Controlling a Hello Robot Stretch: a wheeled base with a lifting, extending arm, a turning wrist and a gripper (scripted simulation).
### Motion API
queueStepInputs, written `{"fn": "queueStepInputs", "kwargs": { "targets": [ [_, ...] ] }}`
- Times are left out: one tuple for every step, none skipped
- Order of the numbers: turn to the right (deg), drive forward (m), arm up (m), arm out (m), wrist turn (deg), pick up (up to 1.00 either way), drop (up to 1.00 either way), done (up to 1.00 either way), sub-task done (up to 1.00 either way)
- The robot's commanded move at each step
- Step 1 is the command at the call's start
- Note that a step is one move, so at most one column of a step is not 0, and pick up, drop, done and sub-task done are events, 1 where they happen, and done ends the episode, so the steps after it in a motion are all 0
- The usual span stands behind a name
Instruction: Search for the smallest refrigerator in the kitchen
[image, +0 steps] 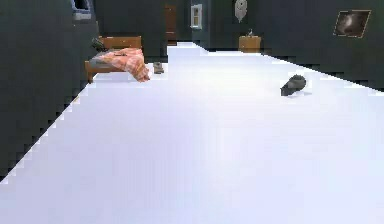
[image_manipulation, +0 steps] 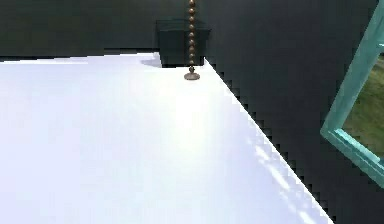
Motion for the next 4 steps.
{"fn": "queueStepInputs", "kwargs": {
  "targets": [
    [0.0, 1.00, 0.00, 0.00, 0.0, 0.00, 0.00, 0.00, 0.00],
    [0.0, 1.00, 0.00, 0.00, 0.0, 0.00, 0.00, 0.00, 0.00],
    [0.0, 1.00, 0.00, 0.00, 0.0, 0.00, 0.00, 0.00, 0.00],
    [0.0, 1.00, 0.00, 0.00, 0.0, 0.00, 0.00, 0.00, 0.00]
  ]
}}
